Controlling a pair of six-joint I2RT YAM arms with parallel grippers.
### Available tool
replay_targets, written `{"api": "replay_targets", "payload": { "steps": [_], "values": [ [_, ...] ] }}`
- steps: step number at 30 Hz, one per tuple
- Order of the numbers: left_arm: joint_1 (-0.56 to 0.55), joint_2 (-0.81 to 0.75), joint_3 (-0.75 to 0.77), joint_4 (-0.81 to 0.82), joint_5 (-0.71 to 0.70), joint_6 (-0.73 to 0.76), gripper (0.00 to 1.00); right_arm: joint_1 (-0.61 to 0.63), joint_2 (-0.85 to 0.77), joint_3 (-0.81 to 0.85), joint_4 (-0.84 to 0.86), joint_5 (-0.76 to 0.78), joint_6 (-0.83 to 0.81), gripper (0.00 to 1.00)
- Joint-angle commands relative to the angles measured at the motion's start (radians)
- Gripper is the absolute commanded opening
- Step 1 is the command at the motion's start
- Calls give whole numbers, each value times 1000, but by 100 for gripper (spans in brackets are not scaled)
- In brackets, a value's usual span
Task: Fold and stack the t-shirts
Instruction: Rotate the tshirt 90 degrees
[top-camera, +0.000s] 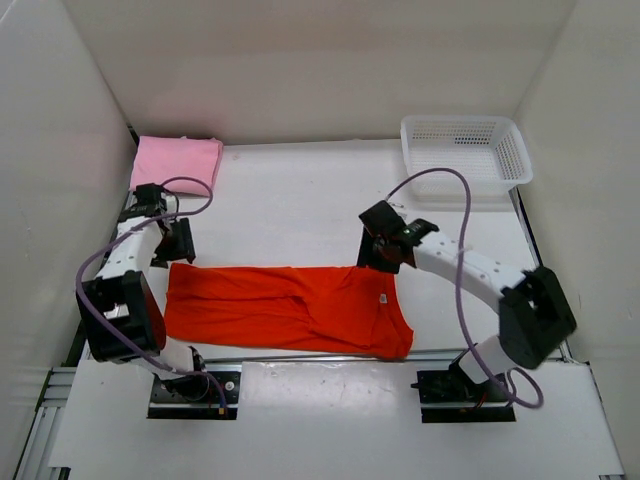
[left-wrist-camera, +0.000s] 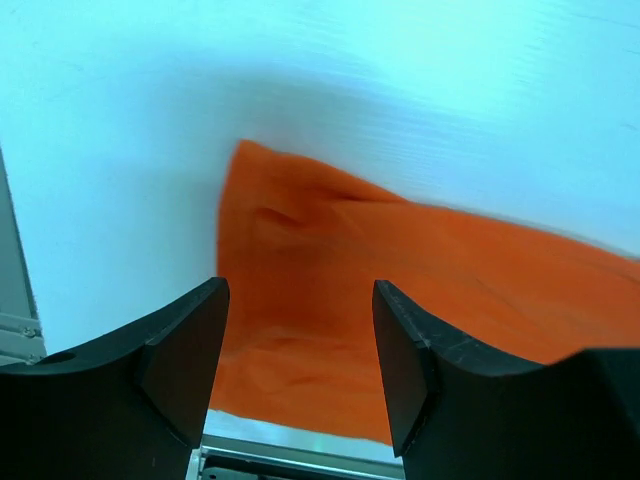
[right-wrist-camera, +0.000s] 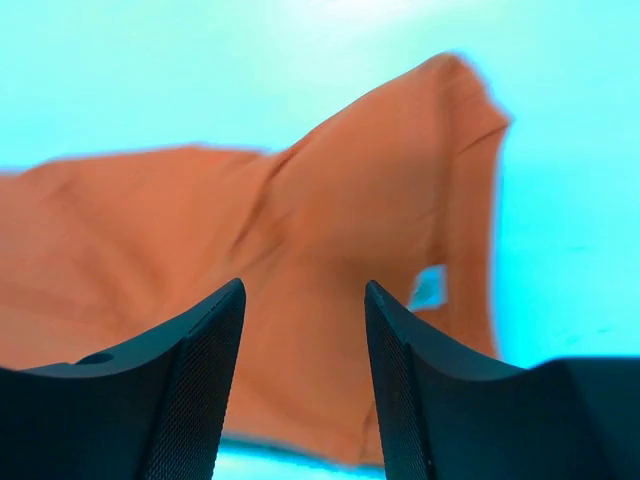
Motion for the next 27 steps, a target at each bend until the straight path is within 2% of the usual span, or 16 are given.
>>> {"api": "replay_targets", "payload": {
  "steps": [1,7,10,11,14,17,19,20,22,23,24,25,26,27],
  "values": [
    [31,28,-24,73,-49,3,70,-70,146,68,-129,61,-48,57],
    [31,127,-57,134,-115,3,72,-179,344,152,-167,39,-59,56],
    [66,163,-76,143,-136,3,72,-227,424,200,-178,-19,-59,45],
    [77,163,-77,143,-136,3,72,-236,445,223,-187,-30,-69,32],
    [123,187,-86,143,-145,3,72,-245,542,373,-227,-39,-94,11],
    [142,187,-104,143,-164,3,72,-254,710,612,-275,-39,-120,4],
    [142,163,-116,143,-164,3,72,-254,801,774,-311,-39,-129,4],
    [142,151,-116,143,-164,3,72,-265,899,962,-330,-50,-140,4],
    [142,140,-116,124,-164,3,73,-265,996,1158,-362,-71,-140,4],
    [142,126,-100,96,-164,3,73,-276,1068,1303,-362,-88,-140,8],
    [142,114,-87,78,-146,3,73,-285,1087,1341,-314,-110,-128,19],
    [142,114,-75,58,-127,3,73,-285,1087,1350,-275,-133,-118,24],
    [152,90,-48,39,-110,3,73,-299,1063,1316,-237,-159,-108,29],
    [152,80,-32,10,-83,3,75,-310,1037,1282,-167,-195,-108,38]
  ]
}}
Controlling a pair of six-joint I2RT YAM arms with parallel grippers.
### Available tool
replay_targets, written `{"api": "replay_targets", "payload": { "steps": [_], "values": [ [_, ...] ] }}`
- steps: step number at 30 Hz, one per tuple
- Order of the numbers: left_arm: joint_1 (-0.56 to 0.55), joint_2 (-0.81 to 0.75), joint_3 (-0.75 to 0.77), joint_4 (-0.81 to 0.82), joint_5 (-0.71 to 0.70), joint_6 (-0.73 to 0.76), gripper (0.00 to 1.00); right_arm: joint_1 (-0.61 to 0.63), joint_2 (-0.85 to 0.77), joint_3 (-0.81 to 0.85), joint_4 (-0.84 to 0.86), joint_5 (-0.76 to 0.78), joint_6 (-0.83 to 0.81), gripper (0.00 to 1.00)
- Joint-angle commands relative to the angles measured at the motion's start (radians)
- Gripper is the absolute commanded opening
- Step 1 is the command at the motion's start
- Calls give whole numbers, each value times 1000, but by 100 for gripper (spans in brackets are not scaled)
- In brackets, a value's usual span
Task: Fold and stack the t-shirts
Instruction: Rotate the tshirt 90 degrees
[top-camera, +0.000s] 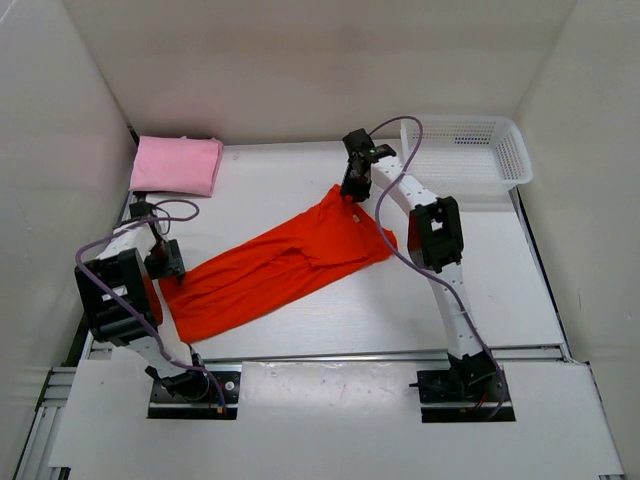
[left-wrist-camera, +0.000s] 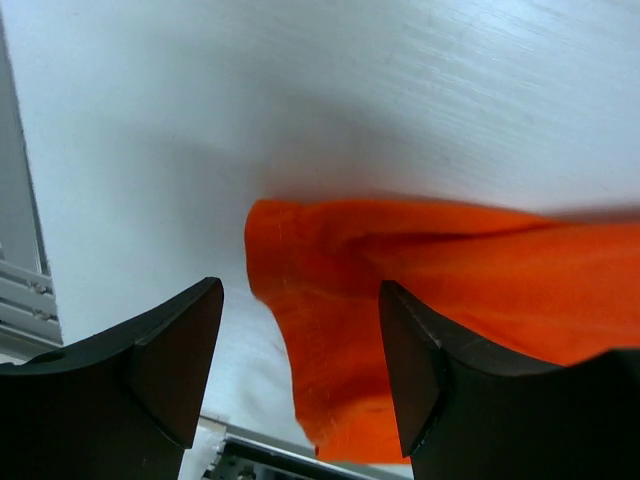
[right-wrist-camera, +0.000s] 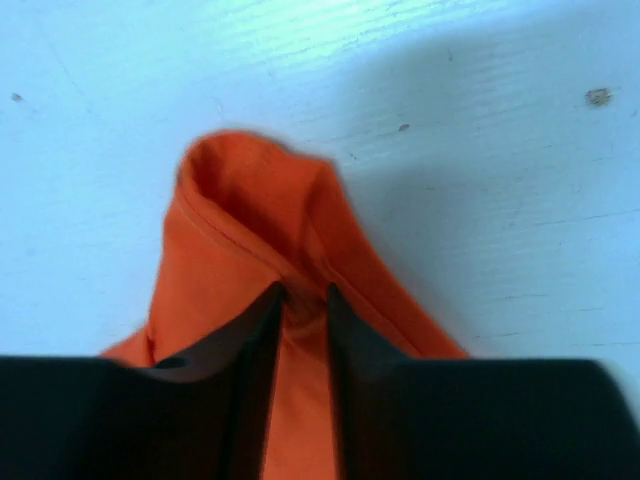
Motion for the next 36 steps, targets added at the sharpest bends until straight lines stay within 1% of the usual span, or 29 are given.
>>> {"api": "replay_targets", "payload": {
  "steps": [1,2,3,4,5,6,7,8,9,10,11,12,13,14,16,18,20,23,24,25,27,28,29,30,31,32,35,36],
  "values": [
    [24,-93,73,-75,60,1,75,-36,-124,-28,97,-85,0,41],
    [37,-111,93,-75,71,1,75,-36,-166,-106,117,-67,-15,44],
    [37,-121,93,-87,80,1,75,-36,-209,-145,128,-44,-34,46],
    [47,-121,102,-87,91,1,75,-27,-292,-185,128,5,-67,47],
    [48,-136,102,-87,91,1,75,-27,-336,-273,128,26,-77,48],
    [48,-136,102,-87,91,1,76,-27,-380,-327,128,45,-77,48],
    [58,-145,102,-87,91,1,76,-27,-466,-386,115,65,-40,48],
    [58,-145,93,-87,100,1,76,-27,-511,-447,105,83,-5,48],
    [67,-145,93,-78,100,1,76,-36,-554,-584,105,95,33,48],
    [81,-145,84,-78,100,1,76,-52,-627,-655,105,77,73,48],
    [81,-154,84,-78,100,1,76,-52,-658,-723,116,51,143,48],
    [95,-155,84,-69,109,1,76,-65,-681,-841,130,21,168,48],
    [110,-165,84,-69,109,1,76,-75,-707,-886,130,1,191,48],
    [110,-165,84,-69,122,1,76,-75,-707,-921,130,1,242,48],
    [133,-190,72,-69,131,1,76,-84,-707,-984,130,-16,279,48],
    [143,-216,49,-69,131,1,76,-84,-654,-984,130,-16,305,48],
    [143,-233,21,-69,120,1,76,-84,-610,-951,140,-16,305,49],
    [143,-257,-3,-69,108,1,76,-84,-484,-828,125,-22,296,49],
    [152,-268,-3,-69,97,1,76,-84,-417,-746,116,-32,285,46],
    [152,-268,-3,-69,86,1,76,-84,-386,-703,107,-41,285,42],
    [152,-279,-3,-79,76,1,77,-84,-292,-614,107,-65,276,28],
    [152,-279,-3,-79,76,1,77,-84,-260,-502,96,-97,276,22],
    [152,-279,7,-88,76,1,77,-95,-187,-436,96,-122,287,12],
    [152,-279,7,-89,76,1,77,-95,-146,-362,107,-151,299,9],
    [152,-265,7,-110,76,1,77,-104,-107,-208,125,-177,299,6],
    [152,-251,16,-119,88,1,77,-104,-30,-134,152,-218,299,6],
    [143,-228,26,-154,115,1,77,-104,77,32,390,-236,371,6],
    [143,-228,26,-164,125,1,77,-104,93,33,553,-236,402,10]
  ]
}}
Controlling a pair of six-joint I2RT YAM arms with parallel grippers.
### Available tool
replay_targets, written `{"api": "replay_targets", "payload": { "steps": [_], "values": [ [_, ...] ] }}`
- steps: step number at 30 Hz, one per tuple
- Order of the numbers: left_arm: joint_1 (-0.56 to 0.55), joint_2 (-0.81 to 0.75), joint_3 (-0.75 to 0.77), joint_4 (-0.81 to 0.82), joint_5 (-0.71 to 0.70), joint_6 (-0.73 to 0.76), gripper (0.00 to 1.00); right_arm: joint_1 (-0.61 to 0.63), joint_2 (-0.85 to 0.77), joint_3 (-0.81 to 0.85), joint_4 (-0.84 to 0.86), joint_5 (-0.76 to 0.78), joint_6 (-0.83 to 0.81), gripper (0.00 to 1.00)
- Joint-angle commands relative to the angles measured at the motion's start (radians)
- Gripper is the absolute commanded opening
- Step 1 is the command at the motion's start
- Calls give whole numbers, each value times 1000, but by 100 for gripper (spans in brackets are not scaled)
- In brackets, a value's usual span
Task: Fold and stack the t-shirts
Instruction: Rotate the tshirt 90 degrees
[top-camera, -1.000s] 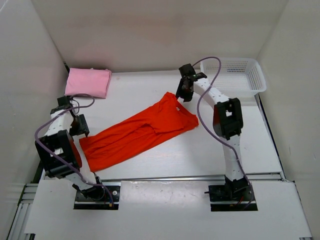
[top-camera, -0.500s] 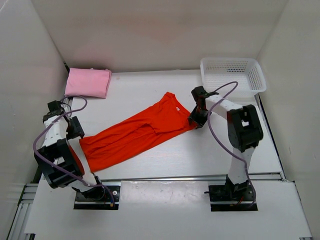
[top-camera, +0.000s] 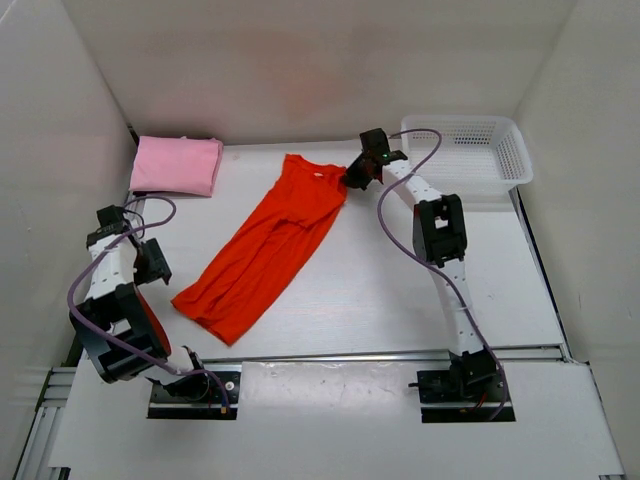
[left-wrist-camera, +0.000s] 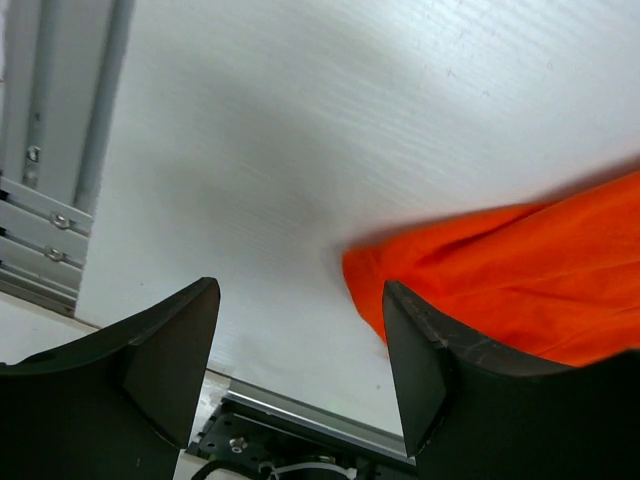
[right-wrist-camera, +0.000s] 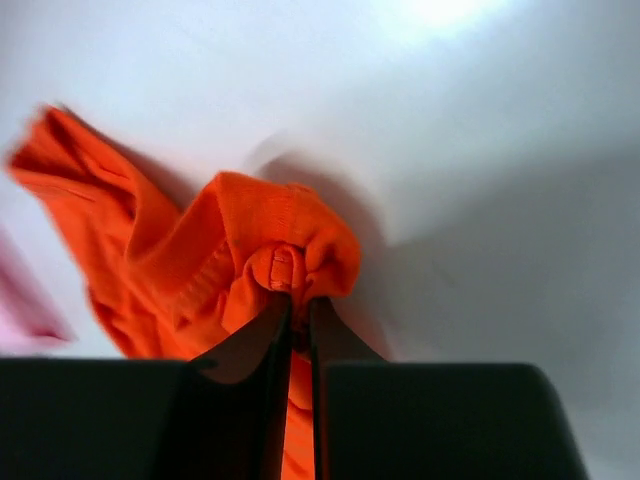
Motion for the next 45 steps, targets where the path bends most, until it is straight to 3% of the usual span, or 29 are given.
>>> {"api": "replay_targets", "payload": {
  "steps": [1,2,3,4,6,8,10,12,13,14,17,18,21,22,25,30,35,40,42,45],
  "values": [
    [-18,3,26,-54,49,0,77,-11,66,96,377,-34,143,14],
    [-39,3,26,-75,60,0,77,-11,110,141,440,-1,166,20],
    [-49,3,26,-88,74,0,79,-11,137,180,516,15,182,41],
    [-49,3,26,-104,113,0,79,-11,161,213,561,15,182,51],
    [-70,-8,26,-135,156,0,80,-23,178,232,626,-38,182,61],
    [-84,-29,12,-146,172,0,82,-23,98,182,588,-77,115,81],
    [-96,-81,-27,-146,172,0,82,-32,-81,4,454,-86,52,91],
    [-96,-162,-82,-119,172,0,82,-23,-228,-255,360,-64,-30,93],
    [-96,-198,-104,-106,161,0,83,18,-379,-345,267,-27,-89,93],
    [-58,-271,-124,-76,161,0,83,44,-455,-510,217,83,-115,94],
    [-29,-377,-182,-75,114,0,87,207,-715,-750,68,217,-90,94],
    [-29,-452,-183,-89,114,0,88,308,-824,-923,68,217,-50,92],
    [-29,-575,-170,-123,114,0,94,534,-924,-1157,181,217,141,81],
    [-29,-594,-161,-132,114,0,96,581,-925,-1171,219,198,191,73],
    [-29,-627,-100,-173,133,0,98,716,-833,-1113,238,142,335,62],
    [-20,-627,-69,-232,183,0,99,862,-618,-888,238,133,413,66],
    [-20,-646,-48,-269,183,0,99,891,-486,-816,292,122,539,70],
    [-20,-655,-38,-269,163,0,99,891,-465,-843,301,144,688,66],
    [-20,-655,-38,-269,163,0,99,891,-465,-869,301,144,719,59],
    [-20,-655,-38,-278,176,0,99,873,-454,-878,315,113,699,25]
  ]
}}
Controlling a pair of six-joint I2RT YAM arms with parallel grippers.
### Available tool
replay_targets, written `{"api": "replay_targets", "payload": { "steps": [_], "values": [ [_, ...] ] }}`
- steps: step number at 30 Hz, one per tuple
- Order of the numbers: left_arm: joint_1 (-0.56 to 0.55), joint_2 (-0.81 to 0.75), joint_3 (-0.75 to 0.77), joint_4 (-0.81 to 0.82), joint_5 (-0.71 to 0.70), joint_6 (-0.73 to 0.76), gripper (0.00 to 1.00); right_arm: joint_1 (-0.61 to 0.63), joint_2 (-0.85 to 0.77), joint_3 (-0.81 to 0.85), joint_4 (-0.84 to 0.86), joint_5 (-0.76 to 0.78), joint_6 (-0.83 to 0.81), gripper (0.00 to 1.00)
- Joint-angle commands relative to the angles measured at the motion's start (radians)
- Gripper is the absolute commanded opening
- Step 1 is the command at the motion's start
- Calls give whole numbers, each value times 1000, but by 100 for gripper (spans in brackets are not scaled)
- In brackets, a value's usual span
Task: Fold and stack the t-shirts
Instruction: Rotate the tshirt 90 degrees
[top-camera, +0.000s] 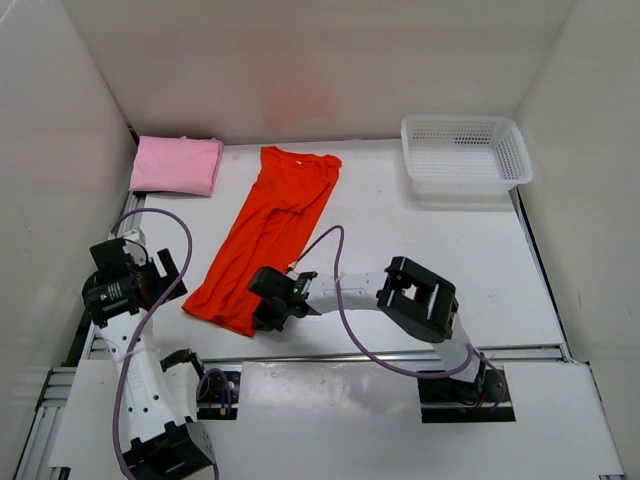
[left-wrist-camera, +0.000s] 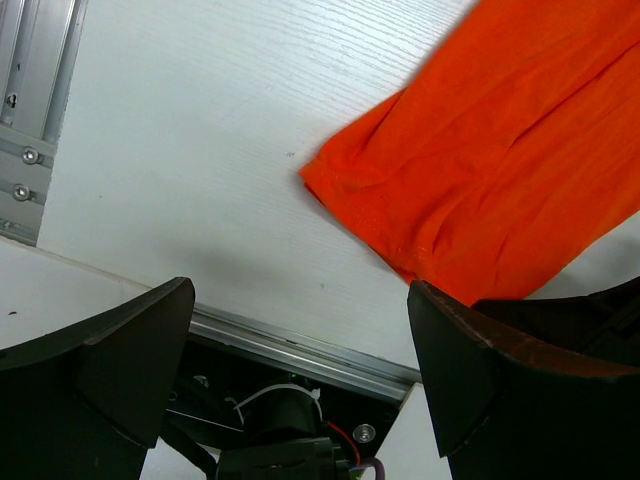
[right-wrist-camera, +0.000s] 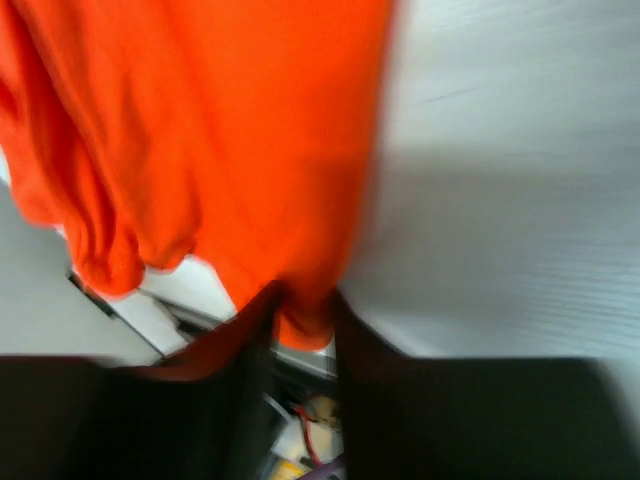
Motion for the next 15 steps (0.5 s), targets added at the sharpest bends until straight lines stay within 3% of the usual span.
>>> {"api": "replay_targets", "payload": {
  "steps": [1,5,10,15],
  "values": [
    [6,-11,24,-12,25,0,99,-23,24,-14,-1,-1,49,2],
    [6,-11,2,-12,91,0,99,-54,-75,-129,-1,16,3,0],
    [-3,84,12,-78,249,0,96,-63,-314,-422,-10,48,-128,0],
    [-153,177,1,-78,307,0,92,-63,-477,-611,-19,17,-291,0]
  ]
}}
